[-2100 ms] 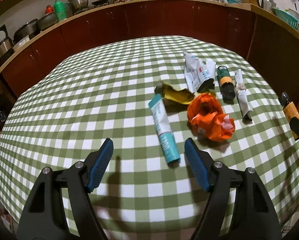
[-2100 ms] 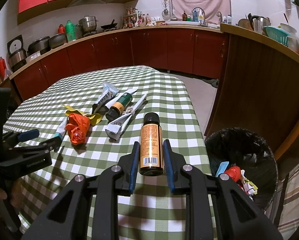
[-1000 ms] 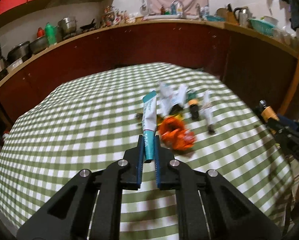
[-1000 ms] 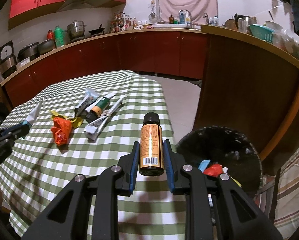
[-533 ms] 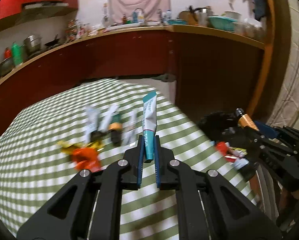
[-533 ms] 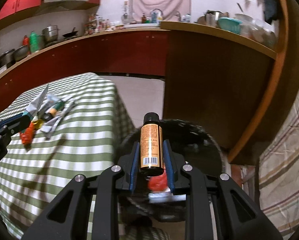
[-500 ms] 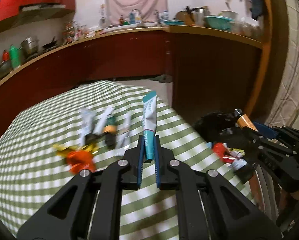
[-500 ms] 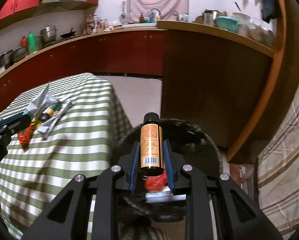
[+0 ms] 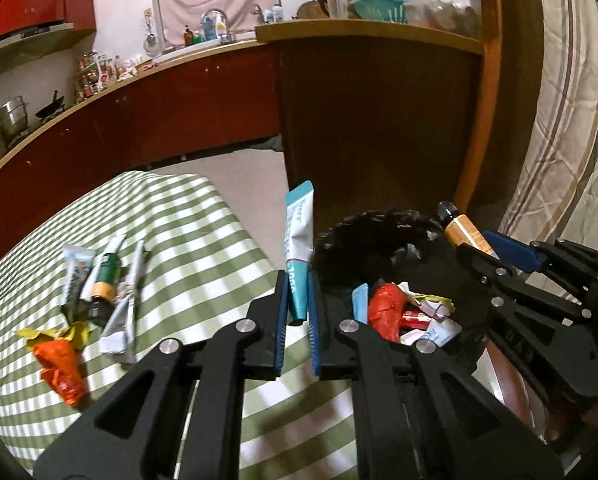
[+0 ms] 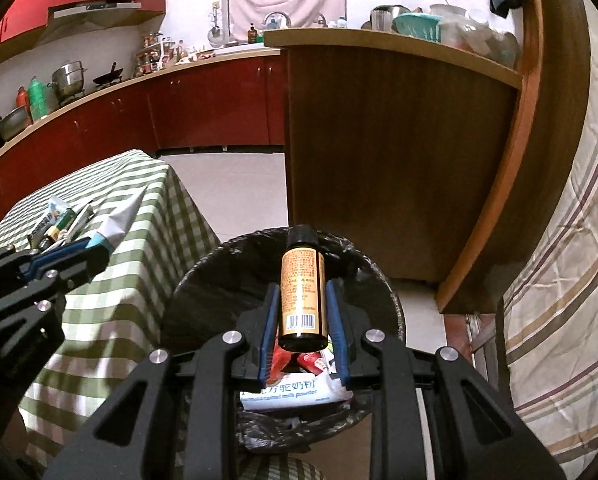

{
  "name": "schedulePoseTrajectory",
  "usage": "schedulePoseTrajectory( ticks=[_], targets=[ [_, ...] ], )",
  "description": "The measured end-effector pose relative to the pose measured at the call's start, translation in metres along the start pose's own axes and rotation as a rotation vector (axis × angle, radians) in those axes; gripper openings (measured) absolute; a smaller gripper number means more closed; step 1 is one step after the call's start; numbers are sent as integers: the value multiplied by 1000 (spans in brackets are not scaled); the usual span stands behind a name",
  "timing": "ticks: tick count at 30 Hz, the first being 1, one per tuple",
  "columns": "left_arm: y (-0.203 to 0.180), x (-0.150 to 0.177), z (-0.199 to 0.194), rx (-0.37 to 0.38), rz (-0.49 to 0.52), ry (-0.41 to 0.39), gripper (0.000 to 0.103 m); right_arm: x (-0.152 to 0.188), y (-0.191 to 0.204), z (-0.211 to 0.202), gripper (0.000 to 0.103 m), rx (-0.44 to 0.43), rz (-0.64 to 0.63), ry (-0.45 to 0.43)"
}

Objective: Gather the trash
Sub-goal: 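Carry the bottle and teal tube over the bin and open both tools, then move both open tools back over the table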

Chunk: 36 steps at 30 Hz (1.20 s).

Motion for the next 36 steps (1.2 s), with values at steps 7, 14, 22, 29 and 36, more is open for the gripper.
schedulePoseTrajectory(
  ticks=[7,14,22,29,36],
  targets=[
    [-9,-4,22,15,2,54,10,3,-9,14,25,-8,18,25],
    [-17,-8,32,8,20,83,14,3,-15,24,25,-27,33,43],
    [-18,-10,30,-8,12,78,45,0,-24,19,34,-12,72,24],
    [-20,-10,29,-3,8,70,56,-2,-28,15,43,-2,83,8],
    [-7,-5,18,-22,-26,68,64,-4,-24,10,62,-11,97,4]
  ],
)
Point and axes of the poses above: each gripper's, at about its wrist camera, not at the fingertips, and z roughly the way its jaws point, y to its left, x to its underside, the point moved 1 cm from there along z, roughly the way its jaws point, and after that the axes turned 14 degrees about x, right-handed, at the moved point
